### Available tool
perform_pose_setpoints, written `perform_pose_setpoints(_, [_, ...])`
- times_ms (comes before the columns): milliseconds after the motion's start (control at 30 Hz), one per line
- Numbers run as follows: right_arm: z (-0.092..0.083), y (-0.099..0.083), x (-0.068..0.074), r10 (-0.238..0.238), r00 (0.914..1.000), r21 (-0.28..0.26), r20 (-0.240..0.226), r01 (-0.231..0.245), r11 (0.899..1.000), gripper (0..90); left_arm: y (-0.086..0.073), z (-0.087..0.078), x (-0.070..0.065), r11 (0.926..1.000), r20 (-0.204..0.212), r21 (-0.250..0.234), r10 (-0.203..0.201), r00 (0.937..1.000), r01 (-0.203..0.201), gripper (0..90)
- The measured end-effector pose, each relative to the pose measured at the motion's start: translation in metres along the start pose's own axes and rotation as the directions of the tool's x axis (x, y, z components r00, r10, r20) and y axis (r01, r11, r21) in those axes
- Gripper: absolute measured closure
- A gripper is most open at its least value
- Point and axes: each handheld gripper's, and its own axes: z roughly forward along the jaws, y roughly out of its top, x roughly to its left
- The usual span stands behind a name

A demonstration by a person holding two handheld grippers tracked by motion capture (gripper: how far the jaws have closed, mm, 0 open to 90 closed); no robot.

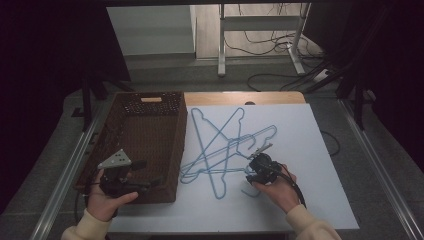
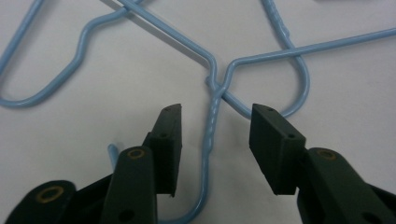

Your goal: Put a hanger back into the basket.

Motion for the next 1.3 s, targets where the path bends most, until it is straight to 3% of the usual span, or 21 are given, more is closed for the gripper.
perform_pose_setpoints(333, [0.009,0.01,0.004,0.017,0.9998,0.081,-0.005,-0.016,0.997,75.1,0.0,0.0,-0.001,1.0,0.001,-0.001,0.004,1.0,-0.004,15.6])
perform_pose_setpoints(367, [0.009,0.01,0.005,0.016,0.9998,0.084,-0.009,-0.016,0.996,81.2,0.0,0.0,-0.001,1.0,0.001,-0.001,0.006,1.0,-0.006,15.5])
perform_pose_setpoints(633, [0.007,0.011,-0.002,0.058,0.9981,0.098,-0.021,-0.056,0.994,85.6,0.003,0.0,-0.005,0.9998,-0.004,-0.003,0.018,0.9998,-0.018,15.7])
perform_pose_setpoints(700, [0.006,0.009,-0.005,0.068,0.9962,0.102,-0.054,-0.063,0.993,85.7,0.004,0.0,-0.007,0.9997,-0.004,-0.006,0.024,0.9997,-0.024,15.7])
perform_pose_setpoints(933, [-0.009,0.011,-0.007,0.05,0.9978,0.075,-0.044,-0.046,0.996,85.9,0.01,0.003,-0.016,0.9989,0.007,0.001,0.048,0.9988,-0.048,16.0])
perform_pose_setpoints(1133, [-0.019,0.011,-0.008,0.037,0.9984,0.068,-0.043,-0.034,0.997,86.0,0.022,0.012,-0.032,0.9967,0.021,0.012,0.08,0.9966,-0.08,16.7])
perform_pose_setpoints(1300, [-0.026,0.01,-0.009,0.027,0.9986,0.071,-0.046,-0.023,0.997,86.1,0.036,0.025,-0.051,0.991,0.042,0.038,0.127,0.991,-0.129,17.4])
